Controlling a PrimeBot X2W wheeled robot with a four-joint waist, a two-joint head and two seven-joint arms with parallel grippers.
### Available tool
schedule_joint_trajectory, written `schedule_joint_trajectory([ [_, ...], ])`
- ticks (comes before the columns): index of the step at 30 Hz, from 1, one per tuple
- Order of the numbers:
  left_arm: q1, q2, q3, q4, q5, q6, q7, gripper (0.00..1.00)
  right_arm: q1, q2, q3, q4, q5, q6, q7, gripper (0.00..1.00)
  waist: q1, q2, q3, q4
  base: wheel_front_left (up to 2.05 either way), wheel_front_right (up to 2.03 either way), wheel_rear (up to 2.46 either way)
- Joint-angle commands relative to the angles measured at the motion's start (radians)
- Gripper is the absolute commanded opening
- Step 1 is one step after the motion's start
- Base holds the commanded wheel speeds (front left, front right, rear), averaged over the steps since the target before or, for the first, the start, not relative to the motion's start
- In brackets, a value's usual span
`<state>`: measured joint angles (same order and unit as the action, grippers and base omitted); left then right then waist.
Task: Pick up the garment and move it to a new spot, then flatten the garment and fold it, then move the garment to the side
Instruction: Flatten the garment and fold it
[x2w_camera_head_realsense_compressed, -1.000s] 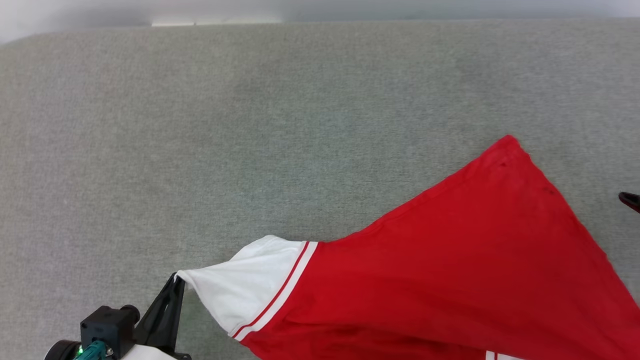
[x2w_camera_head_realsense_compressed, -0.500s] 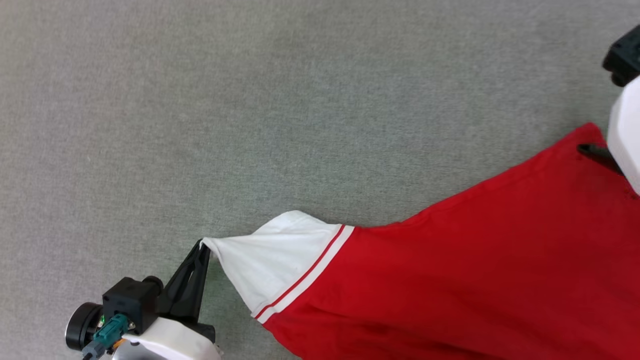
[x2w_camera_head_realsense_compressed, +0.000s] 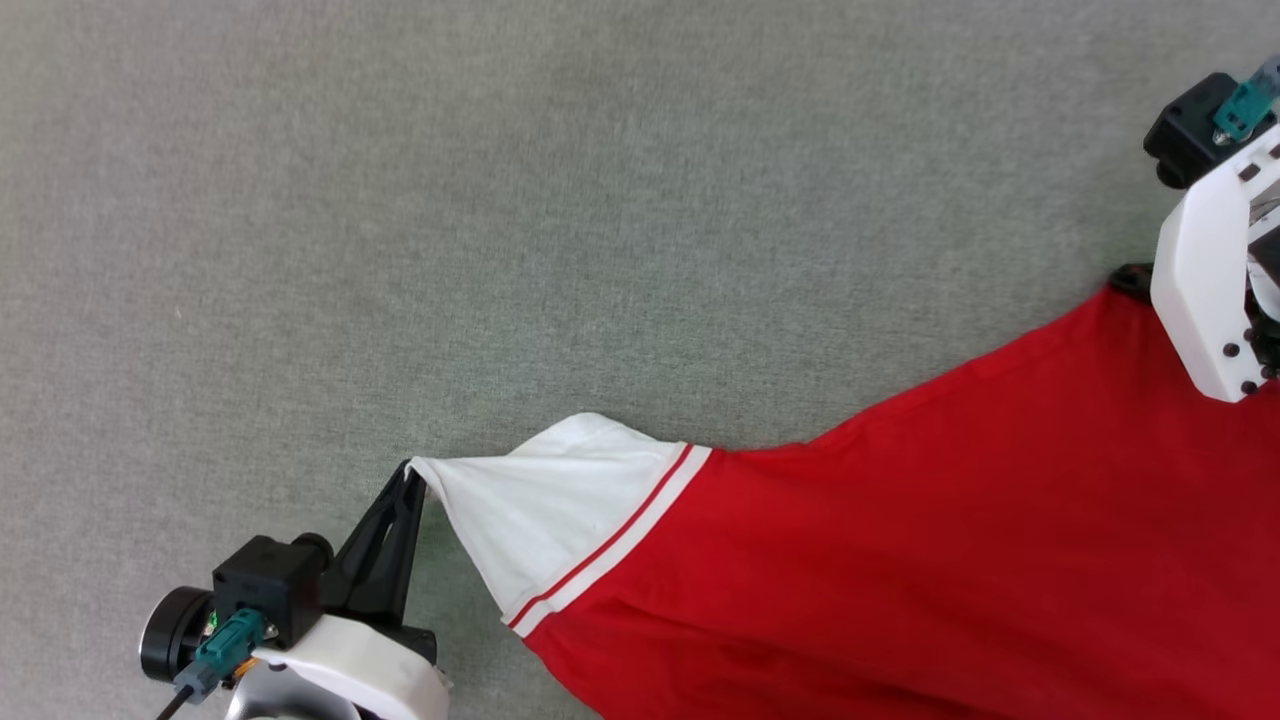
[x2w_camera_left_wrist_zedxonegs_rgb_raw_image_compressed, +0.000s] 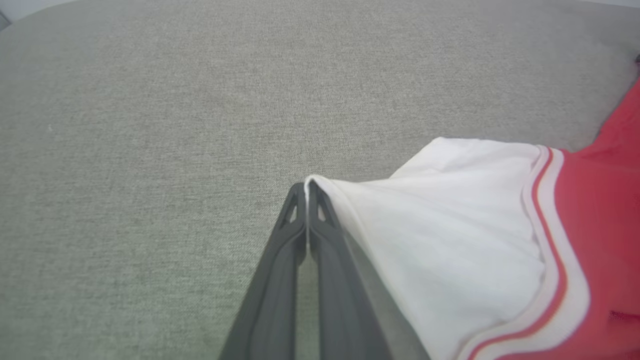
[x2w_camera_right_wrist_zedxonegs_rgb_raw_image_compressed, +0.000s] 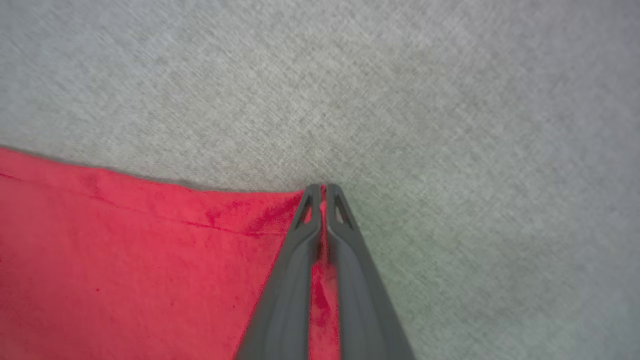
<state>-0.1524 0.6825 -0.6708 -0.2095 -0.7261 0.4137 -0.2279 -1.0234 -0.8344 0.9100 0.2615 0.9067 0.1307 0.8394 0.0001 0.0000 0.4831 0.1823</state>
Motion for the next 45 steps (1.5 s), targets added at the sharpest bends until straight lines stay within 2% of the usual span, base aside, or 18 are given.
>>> schedule_joint_trajectory([
  [1, 0.003, 0.003, 0.008, 0.007, -0.009, -0.003, -0.007, 0.00, 0.004, 0.003, 0.009, 0.000, 0.018, 0.000, -0.048, 0.00, -0.0001, 0.0000, -0.051, -0.024, 0.00, 0.00, 0.00],
  [5, 0.001, 0.018, 0.023, 0.018, -0.011, -0.009, -0.011, 0.00, -0.013, -0.023, 0.029, -0.017, 0.021, 0.000, -0.161, 0.00, -0.0001, 0.0000, -0.121, -0.055, 0.00, 0.00, 0.00],
  [12, -0.085, 0.060, 0.053, 0.001, 0.010, -0.032, 0.009, 0.00, -0.034, -0.029, 0.028, -0.042, 0.049, 0.000, -0.330, 0.00, -0.0001, 0.0000, -0.205, -0.114, 0.00, 0.00, 0.00],
  [19, -0.294, 0.090, 0.080, -0.006, 0.057, -0.074, 0.077, 0.00, -0.102, 0.001, -0.022, -0.036, -0.002, 0.000, -0.466, 0.00, -0.0001, 0.0000, -0.222, -0.157, 0.00, 0.00, 0.00],
  [24, -0.500, 0.094, 0.094, 0.029, 0.092, -0.134, 0.138, 0.00, -0.172, 0.048, -0.076, 0.000, -0.064, 0.000, -0.526, 0.00, -0.0001, 0.0000, -0.196, -0.179, 0.00, 0.00, 0.00],
  [31, -0.832, 0.061, 0.110, 0.118, 0.131, -0.232, 0.206, 0.00, -0.319, 0.143, -0.172, 0.086, -0.173, 0.000, -0.571, 0.00, -0.0001, 0.0000, -0.125, -0.195, 0.00, 0.00, 0.00],
  [36, -1.072, 0.011, 0.107, 0.199, 0.161, -0.294, 0.246, 0.00, -0.459, 0.207, -0.238, 0.152, -0.256, 0.000, -0.590, 0.00, -0.0001, 0.0000, -0.066, -0.194, 0.00, 0.00, 0.00],
  [45, -1.454, -0.080, 0.117, 0.390, 0.204, -0.385, 0.261, 0.00, -0.699, 0.272, -0.296, 0.266, -0.367, 0.000, -0.598, 0.00, -0.0001, 0.0000, 0.022, -0.184, 0.00, 0.00, 0.00],
])
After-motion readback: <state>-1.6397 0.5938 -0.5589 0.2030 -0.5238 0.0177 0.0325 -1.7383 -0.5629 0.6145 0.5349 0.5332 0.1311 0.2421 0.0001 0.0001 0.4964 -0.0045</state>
